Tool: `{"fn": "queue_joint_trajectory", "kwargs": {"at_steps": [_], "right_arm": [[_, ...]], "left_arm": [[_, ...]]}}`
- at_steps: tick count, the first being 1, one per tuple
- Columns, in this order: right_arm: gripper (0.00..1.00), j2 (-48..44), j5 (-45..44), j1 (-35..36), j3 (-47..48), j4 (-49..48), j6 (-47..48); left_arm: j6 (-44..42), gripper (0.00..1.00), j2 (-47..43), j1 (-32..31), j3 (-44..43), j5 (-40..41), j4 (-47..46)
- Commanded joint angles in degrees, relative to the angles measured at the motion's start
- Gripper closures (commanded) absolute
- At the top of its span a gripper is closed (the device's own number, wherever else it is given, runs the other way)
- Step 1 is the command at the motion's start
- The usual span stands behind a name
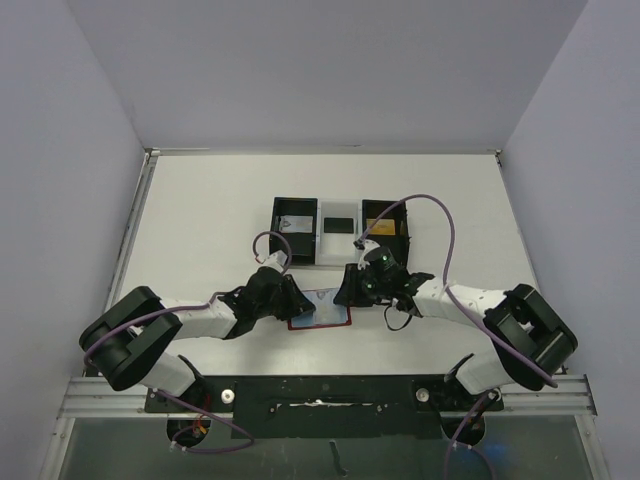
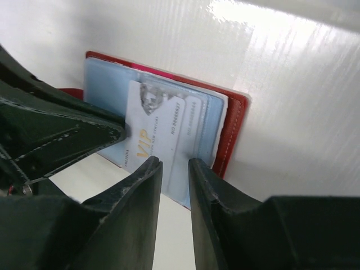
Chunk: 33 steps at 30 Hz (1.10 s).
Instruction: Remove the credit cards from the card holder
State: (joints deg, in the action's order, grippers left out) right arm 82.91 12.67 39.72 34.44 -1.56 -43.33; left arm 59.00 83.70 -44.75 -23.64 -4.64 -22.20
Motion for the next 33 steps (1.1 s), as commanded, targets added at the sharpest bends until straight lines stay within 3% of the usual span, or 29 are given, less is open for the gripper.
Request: {"fn": "queue_joint_trajectory", "kwargs": {"at_steps": [1, 8, 21, 28, 33], "right_arm": [[0.71, -3.43, 1.09, -0.17, 3.25, -0.28, 2.03], [0.73, 2.17, 2.97, 0.27, 3.65, -4.02, -1.56], [0.81, 4.41, 1.85, 0.11, -3.88, -7.39, -6.11], [0.83, 4.48, 2.73, 0.09, -4.45, -8.40, -6.56], [0.83, 4.56, 2.38, -0.69, -4.85, -8.55, -6.74]], "left_arm": [[-0.95, 0.86, -0.56, 0.44, -1.33, 0.41, -0.60], [-1.00, 0.67, -2.37, 0.63, -0.86, 1.41, -0.10], [0.29, 0.66, 1.57, 0.74, 0.54, -1.97, -3.23], [2.40, 0.79, 4.15, 0.81, 1.39, -4.44, -8.95], [2.78, 1.00, 3.32, 1.05, 1.13, -4.07, -9.47]]}}
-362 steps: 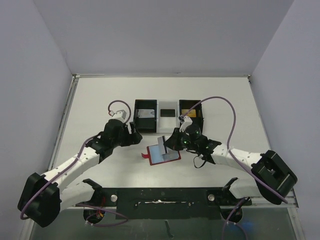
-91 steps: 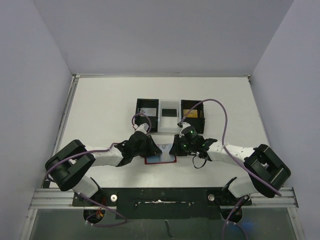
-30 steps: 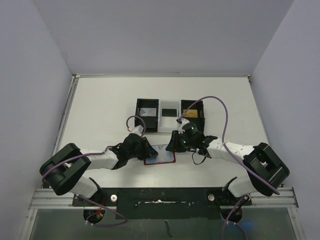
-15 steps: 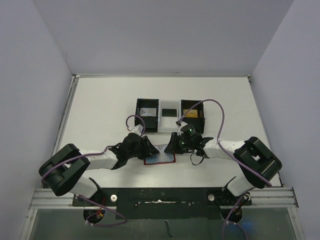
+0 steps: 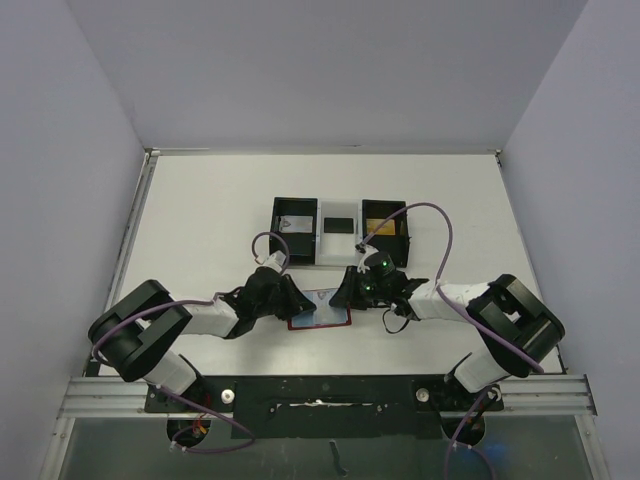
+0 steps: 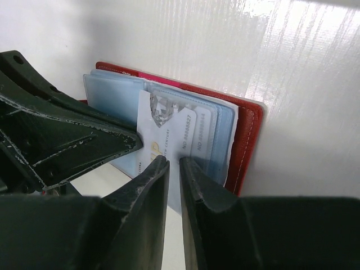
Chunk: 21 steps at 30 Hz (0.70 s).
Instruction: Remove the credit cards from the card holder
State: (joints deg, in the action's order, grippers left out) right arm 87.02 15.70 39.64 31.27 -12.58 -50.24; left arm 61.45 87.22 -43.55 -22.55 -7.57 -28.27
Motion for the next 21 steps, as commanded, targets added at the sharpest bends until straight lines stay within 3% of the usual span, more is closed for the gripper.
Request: {"fn": "queue_joint_trajectory", "kwargs": {"at_steps": [1, 8, 21], "right_arm": [[0.83, 0.51, -0.33, -0.69, -1.54, 2.47, 0.29], [0.82, -0.16, 0.52, -0.79, -0.02, 3.29, 1.33], [0.76, -1.75, 3.73, 1.18, 4.89, 3.43, 3.91]], "left_arm": [[0.29, 1.00, -0.77, -0.01, 0.13, -0.89, -3.05], [-1.51, 1.00, -5.35, 1.33, 1.08, 0.79, 2.30], [-0.90, 1.00, -4.25, 1.45, 2.20, 0.10, -0.64]]}}
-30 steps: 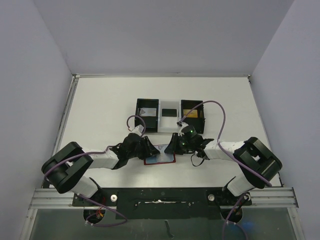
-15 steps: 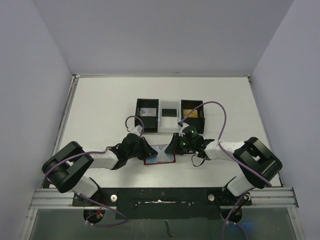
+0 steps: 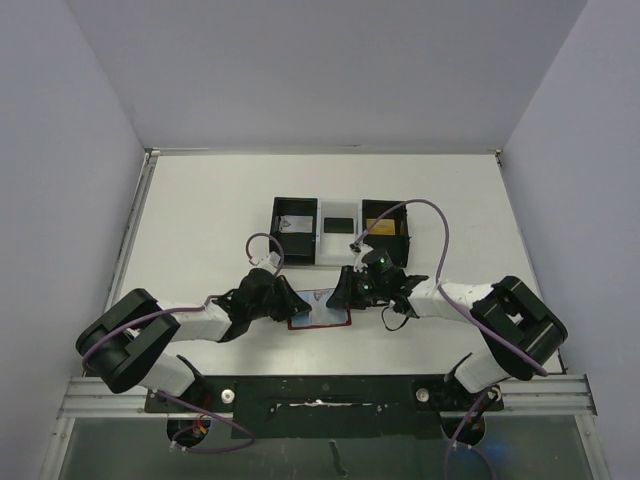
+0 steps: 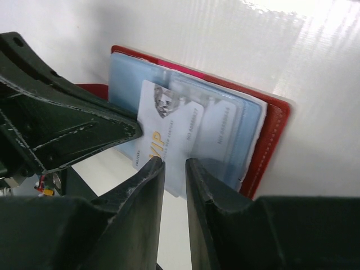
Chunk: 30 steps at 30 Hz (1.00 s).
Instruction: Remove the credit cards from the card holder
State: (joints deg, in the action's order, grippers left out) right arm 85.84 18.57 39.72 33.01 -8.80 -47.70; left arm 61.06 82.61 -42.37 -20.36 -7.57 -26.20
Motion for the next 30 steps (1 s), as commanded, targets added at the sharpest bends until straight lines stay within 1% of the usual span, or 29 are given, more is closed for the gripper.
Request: {"fn": "queue_joint_trajectory", "kwargs": {"at_steps": [1, 4, 5, 6, 7, 8, 11, 15, 17, 22, 26, 30], "right_arm": [[0.76, 0.43, 0.52, 1.28, 3.23, -0.23, 1.03], [0.78, 3.49, -0.26, 1.38, 3.01, 0.65, -0.03], [0.79, 3.72, -2.18, 1.51, 2.65, 1.59, -1.08], [0.79, 3.22, -4.56, 1.89, 1.90, 1.95, -2.00], [0.79, 2.58, -6.93, 2.25, 0.94, 2.01, -3.02], [0.78, 1.93, -7.72, 2.22, 0.29, 2.32, -3.66], [0.76, 1.18, -6.27, 2.12, -0.74, 0.95, -3.42], [0.77, 4.31, -3.65, 2.31, -0.22, -1.08, -3.45], [0.77, 4.79, -3.29, 2.33, -0.76, -2.54, -4.46], [0.78, 4.92, -3.80, 2.14, -1.63, -3.99, -5.99], [0.78, 4.90, -3.87, 2.11, -1.57, -3.79, -6.02], [0.78, 3.81, -4.69, 1.51, -1.23, -2.31, -5.28]], "left_arm": [[-0.57, 1.00, 0.40, 0.27, -0.07, 0.01, -2.69], [-0.75, 1.00, 0.69, 0.27, -0.37, -0.32, -2.71], [-0.72, 1.00, 0.79, 0.27, -0.38, -0.54, -2.75], [-0.69, 0.98, 0.85, 0.27, -0.26, -0.55, -2.87], [-0.48, 0.94, 0.88, 0.27, -0.10, -0.57, -3.21], [-0.31, 0.92, 0.82, 0.27, 0.07, -0.53, -3.51], [-0.32, 0.87, 0.88, 0.27, 0.14, -0.72, -3.90], [-0.04, 0.74, 1.47, 0.28, 0.29, -2.03, -6.09], [0.78, 0.72, 2.24, 0.27, 0.95, -3.18, -8.14], [3.13, 0.73, 3.87, 0.36, 2.99, -4.63, -13.35], [4.61, 0.85, 3.74, 0.44, 3.85, -4.70, -16.14], [3.25, 0.97, 2.11, 0.51, 2.84, -3.85, -12.05]]}}
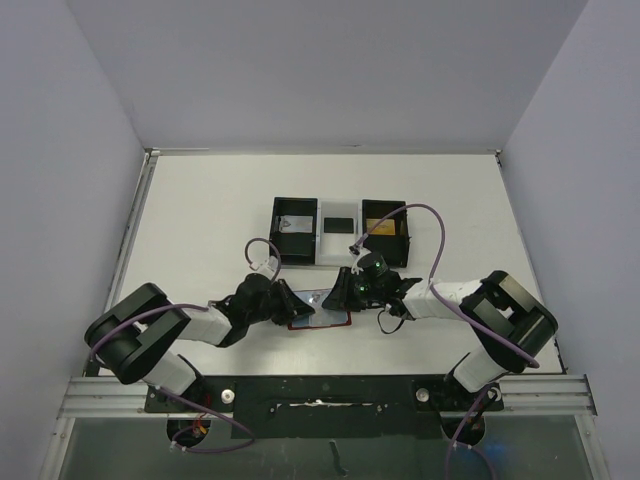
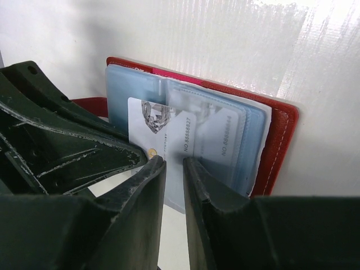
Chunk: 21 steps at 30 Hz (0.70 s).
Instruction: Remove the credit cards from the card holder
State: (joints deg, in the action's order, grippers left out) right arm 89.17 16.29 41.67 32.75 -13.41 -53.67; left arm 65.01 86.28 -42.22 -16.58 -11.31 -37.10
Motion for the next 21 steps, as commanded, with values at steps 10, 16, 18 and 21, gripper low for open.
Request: {"fn": "queue_joint_trajectory", "kwargs": {"at_steps": [10, 16, 18, 21], "right_arm": [[0.67, -3.01, -0.12, -1.24, 2.07, 3.53, 5.92], [0.59, -7.72, 0.84, -1.33, 2.05, 1.49, 7.94], [0.55, -9.32, 0.29, -1.34, 1.84, 1.26, 8.58], [0.50, -11.42, -0.78, -1.58, 1.29, 1.21, 9.16]], "left_arm": [[-4.20, 1.00, -6.71, 0.99, -1.97, 2.74, 7.63], [-5.35, 1.00, -8.87, 1.11, -2.53, 2.77, 9.69], [-5.99, 1.00, -10.33, 1.17, -2.92, 3.10, 11.18], [-6.84, 1.00, -12.89, 1.17, -2.98, 3.80, 12.75]]}}
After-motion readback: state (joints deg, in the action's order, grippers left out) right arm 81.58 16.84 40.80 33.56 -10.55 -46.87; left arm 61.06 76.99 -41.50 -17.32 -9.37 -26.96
